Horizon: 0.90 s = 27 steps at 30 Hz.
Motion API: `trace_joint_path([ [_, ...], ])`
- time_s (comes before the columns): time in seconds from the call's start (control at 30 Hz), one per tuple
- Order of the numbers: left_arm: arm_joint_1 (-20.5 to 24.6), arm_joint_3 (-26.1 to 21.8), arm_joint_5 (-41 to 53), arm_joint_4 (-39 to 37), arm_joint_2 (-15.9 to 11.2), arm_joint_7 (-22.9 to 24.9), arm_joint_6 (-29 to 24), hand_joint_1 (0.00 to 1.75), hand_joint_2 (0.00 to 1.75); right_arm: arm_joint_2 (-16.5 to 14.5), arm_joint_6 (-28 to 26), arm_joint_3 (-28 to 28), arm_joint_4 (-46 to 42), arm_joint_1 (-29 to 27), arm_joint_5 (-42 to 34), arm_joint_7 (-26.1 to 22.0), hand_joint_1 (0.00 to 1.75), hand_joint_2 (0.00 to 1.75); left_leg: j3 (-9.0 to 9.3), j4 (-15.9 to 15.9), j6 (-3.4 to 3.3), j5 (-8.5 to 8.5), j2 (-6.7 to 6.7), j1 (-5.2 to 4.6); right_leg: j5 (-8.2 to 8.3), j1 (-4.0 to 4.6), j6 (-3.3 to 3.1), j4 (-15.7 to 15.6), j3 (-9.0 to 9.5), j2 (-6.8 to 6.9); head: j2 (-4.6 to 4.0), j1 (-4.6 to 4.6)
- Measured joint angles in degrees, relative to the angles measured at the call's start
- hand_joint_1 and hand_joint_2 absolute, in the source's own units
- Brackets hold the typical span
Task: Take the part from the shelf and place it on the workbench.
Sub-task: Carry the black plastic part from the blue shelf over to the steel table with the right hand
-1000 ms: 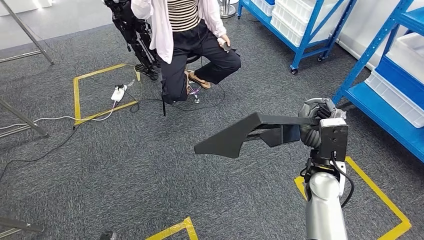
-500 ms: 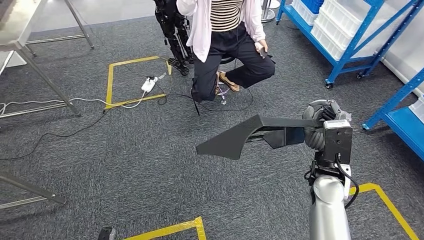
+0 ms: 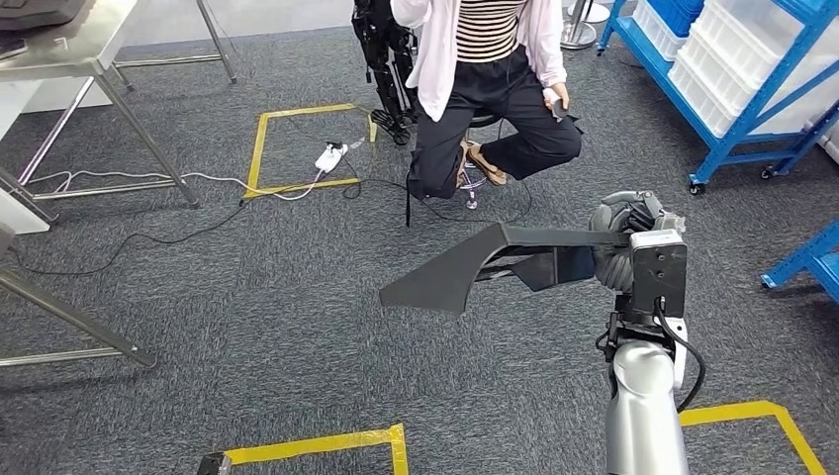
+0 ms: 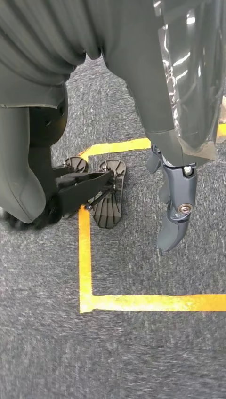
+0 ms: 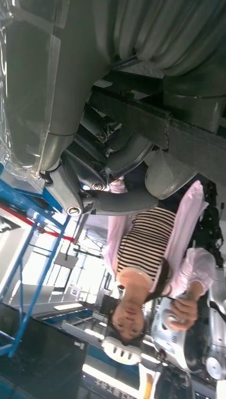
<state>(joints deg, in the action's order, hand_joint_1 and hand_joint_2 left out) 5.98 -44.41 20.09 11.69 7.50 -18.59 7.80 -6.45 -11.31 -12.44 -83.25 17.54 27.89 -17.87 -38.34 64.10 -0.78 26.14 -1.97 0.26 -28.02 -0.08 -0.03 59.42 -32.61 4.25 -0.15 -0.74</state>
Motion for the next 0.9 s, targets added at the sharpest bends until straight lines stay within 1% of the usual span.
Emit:
trace_joint_path([
  [0.03, 0.1, -0.02, -0.02, 0.01, -0.03, -0.04, 0.01, 0.0, 1.75, -0.05, 0.02, 0.0, 0.01, 0.13, 0.06, 0.02, 1.75, 1.75, 1.51, -2.85, -0.4, -0.8, -0.88, -0.46, -0.09, 0.12, 0.06, 0.0, 0.01, 0.51, 0.0, 0.02],
  [0.07, 0.18, -0.03, -0.03, 0.01, -0.05, -0.08, 0.03, 0.0, 1.75, -0.1, 0.03, -0.01, 0.01, 0.24, 0.13, 0.05, 1.75, 1.75, 2.28, -4.43, -0.69, -1.07, -1.48, -0.88, -0.17, 0.19, 0.16, -0.02, 0.02, 1.02, 0.0, 0.0],
  [0.1, 0.19, -0.07, -0.03, 0.01, -0.07, 0.05, -0.02, 0.0, 1.75, -0.17, 0.13, -0.01, 0.02, 0.3, 0.21, 0.21, 1.75, 1.75, 2.28, -4.8, -0.8, -1.0, -1.33, -1.16, -0.23, 0.23, 0.29, -0.09, 0.04, 1.56, 0.0, 0.02],
  [0.13, 0.12, -0.14, -0.03, 0.01, -0.08, 0.47, -0.23, 0.0, 1.75, -0.29, 0.3, -0.01, 0.03, 0.32, 0.29, 0.48, 1.75, 1.75, 2.32, -5.17, -0.97, -1.19, -0.63, -1.24, -0.29, 0.22, 0.46, -0.24, 0.21, 2.08, 0.0, -0.01],
  [0.17, -0.12, -0.21, -0.02, -0.01, -0.06, 1.02, -0.52, 0.0, 1.75, -0.43, 0.47, 0.01, 0.11, 0.21, 0.33, 0.65, 1.75, 1.75, 2.62, -5.68, -1.12, -1.48, -0.08, -1.11, -0.45, 0.19, 0.66, -0.16, 0.23, 1.91, 0.0, 0.01],
  [0.2, -0.4, -0.28, 0.01, -0.02, -0.02, 1.58, -0.84, 0.0, 1.75, -0.54, 0.61, 0.02, 0.28, 0.01, 0.32, 0.65, 1.75, 1.75, 2.99, -6.26, -1.33, -1.8, 0.49, -0.89, -0.91, 0.16, 0.8, 0.49, 0.04, 0.95, 0.0, 0.03],
  [0.23, -0.69, -0.34, 0.05, -0.03, 0.02, 2.0, -1.09, 0.0, 1.75, -0.6, 0.67, 0.04, 0.56, -0.29, 0.25, 0.4, 1.75, 1.75, 3.38, -6.81, -1.53, -2.13, 1.03, -0.61, -1.77, 0.1, 0.89, 2.1, -0.64, -0.47, 0.0, 0.06],
  [0.27, -0.95, -0.4, 0.09, -0.04, 0.05, 2.12, -1.18, 0.0, 1.75, -0.56, 0.64, 0.08, 0.96, -0.69, 0.18, 0.0, 1.75, 1.75, 3.61, -7.1, -1.63, -2.34, 1.57, -0.35, -3.04, -0.09, 0.86, 4.87, -2.0, -2.12, 0.0, 0.14],
  [0.3, -1.08, -0.48, 0.12, -0.05, 0.07, 2.14, -1.2, 0.0, 1.75, -0.52, 0.61, 0.13, 1.37, -1.13, 0.11, -0.31, 1.75, 1.75, 3.61, -7.18, -1.74, -2.41, 2.29, -0.25, -4.55, -0.26, 0.82, 8.59, -3.76, -3.25, 0.0, 0.18],
  [0.33, -1.22, -0.57, 0.13, -0.05, 0.07, 2.15, -1.21, 0.0, 1.75, -0.48, 0.59, 0.2, 1.8, -1.55, 0.07, -0.47, 1.75, 1.75, 3.56, -7.17, -1.75, -2.43, 3.08, -0.2, -5.78, -0.46, 0.94, 12.24, -5.61, -3.74, 0.0, 0.25],
  [0.37, -1.39, -0.65, 0.13, -0.06, 0.09, 2.16, -1.2, 0.0, 1.75, -0.43, 0.58, 0.27, 2.19, -1.9, 0.07, -0.5, 1.75, 1.75, 3.54, -7.15, -1.71, -2.43, 3.96, -0.15, -6.32, -0.67, 1.26, 14.64, -6.92, -3.92, 0.0, 0.27],
  [0.4, -1.59, -0.73, 0.12, -0.06, 0.11, 2.19, -1.21, 0.0, 1.75, -0.41, 0.57, 0.33, 2.51, -2.13, 0.06, -0.51, 1.75, 1.75, 3.54, -7.09, -1.62, -2.44, 4.83, -0.06, -5.97, -0.92, 1.78, 15.03, -7.29, -4.0, 0.0, 0.28],
  [0.43, -1.78, -0.81, 0.1, -0.06, 0.11, 2.21, -1.22, 0.0, 1.75, -0.43, 0.57, 0.37, 2.76, -2.21, 0.07, -0.51, 1.75, 1.75, 3.55, -6.97, -1.44, -2.42, 5.64, 0.09, -4.68, -1.25, 2.49, 12.97, -6.49, -4.14, 0.0, 0.27],
  [0.47, -1.91, -0.92, 0.08, -0.06, 0.11, 2.24, -1.25, 0.0, 1.75, -0.46, 0.57, 0.38, 2.95, -2.2, 0.07, -0.51, 1.75, 1.75, 3.51, -6.74, -1.13, -2.32, 6.42, 0.29, -2.84, -1.68, 3.3, 9.13, -4.79, -4.69, 0.0, 0.3],
  [0.5, -1.96, -1.06, 0.06, -0.06, 0.05, 2.26, -1.28, 0.0, 1.75, -0.5, 0.57, 0.38, 3.12, -2.13, 0.08, -0.52, 1.75, 1.75, 3.34, -6.36, -0.7, -2.15, 7.13, 0.4, -1.44, -2.03, 3.93, 5.31, -3.09, -5.73, 0.0, 0.36],
  [0.53, -1.96, -1.19, 0.02, -0.06, 0.01, 2.26, -1.32, 0.0, 1.75, -0.59, 0.57, 0.37, 3.26, -2.07, 0.1, -0.54, 1.75, 1.75, 3.06, -5.94, -0.24, -1.97, 7.76, 0.47, -0.4, -2.29, 4.1, 2.35, -1.71, -6.59, 0.0, 0.38],
  [0.57, -1.97, -1.3, -0.01, -0.06, -0.04, 2.26, -1.34, 0.0, 1.75, -0.68, 0.57, 0.36, 3.4, -2.03, 0.14, -0.55, 1.75, 1.75, 2.72, -5.67, 0.21, -1.89, 8.31, 0.5, 0.04, -2.35, 3.92, 0.73, -0.92, -7.24, 0.0, 0.39],
  [0.6, -2.08, -1.37, -0.03, -0.07, -0.09, 2.26, -1.37, 0.0, 1.75, -0.79, 0.57, 0.36, 3.55, -1.97, 0.18, -0.56, 1.75, 1.75, 2.42, -5.59, 0.63, -1.95, 8.79, 0.55, 0.02, -2.17, 3.39, 0.41, -0.77, -7.35, 0.0, 0.4],
  [0.63, -2.27, -1.42, -0.04, -0.07, -0.08, 2.26, -1.38, 0.0, 1.75, -0.93, 0.57, 0.35, 3.67, -1.89, 0.21, -0.57, 1.75, 1.75, 2.19, -5.65, 0.94, -2.08, 9.23, 0.7, 0.18, -2.07, 2.77, 0.38, -0.71, -6.86, 0.0, 0.36],
  [0.67, -2.52, -1.46, -0.04, -0.08, -0.08, 2.27, -1.39, 0.0, 1.75, -1.08, 0.57, 0.35, 3.75, -1.78, 0.23, -0.56, 1.75, 1.75, 2.03, -5.58, 1.2, -2.07, 9.04, 0.85, 0.29, -1.98, 2.33, 0.36, -0.68, -6.39, 0.0, 0.36],
  [0.7, -2.7, -1.49, -0.04, -0.09, -0.06, 2.27, -1.4, 0.0, 1.75, -1.24, 0.57, 0.34, 3.81, -1.66, 0.24, -0.57, 1.75, 1.75, 1.67, -4.91, 1.39, -1.64, 8.08, 0.89, 0.4, -1.93, 1.9, 0.3, -0.64, -5.91, 0.0, 0.25],
  [0.73, -2.74, -1.5, -0.04, -0.09, -0.05, 2.27, -1.42, 0.0, 1.75, -1.37, 0.57, 0.34, 3.83, -1.57, 0.24, -0.58, 1.75, 1.75, 0.88, -3.24, 1.52, -0.65, 6.63, 0.87, 0.45, -1.89, 1.51, 0.23, -0.57, -5.4, 0.0, 0.06],
  [0.77, -2.66, -1.51, -0.04, -0.09, -0.04, 2.27, -1.43, 0.0, 1.75, -1.46, 0.57, 0.36, 3.85, -1.54, 0.24, -0.58, 1.75, 1.75, -0.43, -0.44, 1.6, 0.87, 4.88, 0.8, 0.42, -1.72, 1.15, 0.2, -0.52, -4.84, 0.0, -0.09],
  [0.8, -2.52, -1.51, -0.04, -0.09, -0.04, 2.26, -1.44, 0.0, 1.75, -1.5, 0.57, 0.38, 3.9, -1.56, 0.25, -0.6, 1.75, 1.75, -2.24, 3.21, 1.66, 2.67, 3.53, 0.74, 0.34, -1.47, 0.84, 0.2, -0.5, -4.24, 0.0, -0.25],
  [0.83, -2.43, -1.51, -0.04, -0.09, -0.04, 2.26, -1.45, 0.0, 1.75, -1.49, 0.57, 0.4, 3.98, -1.58, 0.25, -0.6, 1.75, 1.75, -4.15, 7.04, 1.65, 4.25, 2.83, 0.75, 0.26, -1.18, 0.62, 0.2, -0.51, -3.55, 0.0, -0.29],
  [0.87, -2.41, -1.52, -0.04, -0.09, -0.04, 2.26, -1.45, 0.0, 1.75, -1.49, 0.57, 0.42, 4.09, -1.6, 0.26, -0.6, 1.75, 1.75, -5.56, 9.85, 1.55, 5.16, 2.49, 0.74, 0.17, -0.91, 0.46, 0.21, -0.51, -2.85, 0.0, -0.27],
  [0.9, -2.44, -1.52, -0.04, -0.1, -0.03, 2.26, -1.46, 0.0, 1.75, -1.5, 0.57, 0.42, 4.2, -1.6, 0.26, -0.6, 1.75, 1.75, -6.03, 10.83, 1.34, 5.11, 2.35, 0.7, 0.1, -0.69, 0.36, 0.21, -0.49, -2.16, 0.0, -0.28],
])
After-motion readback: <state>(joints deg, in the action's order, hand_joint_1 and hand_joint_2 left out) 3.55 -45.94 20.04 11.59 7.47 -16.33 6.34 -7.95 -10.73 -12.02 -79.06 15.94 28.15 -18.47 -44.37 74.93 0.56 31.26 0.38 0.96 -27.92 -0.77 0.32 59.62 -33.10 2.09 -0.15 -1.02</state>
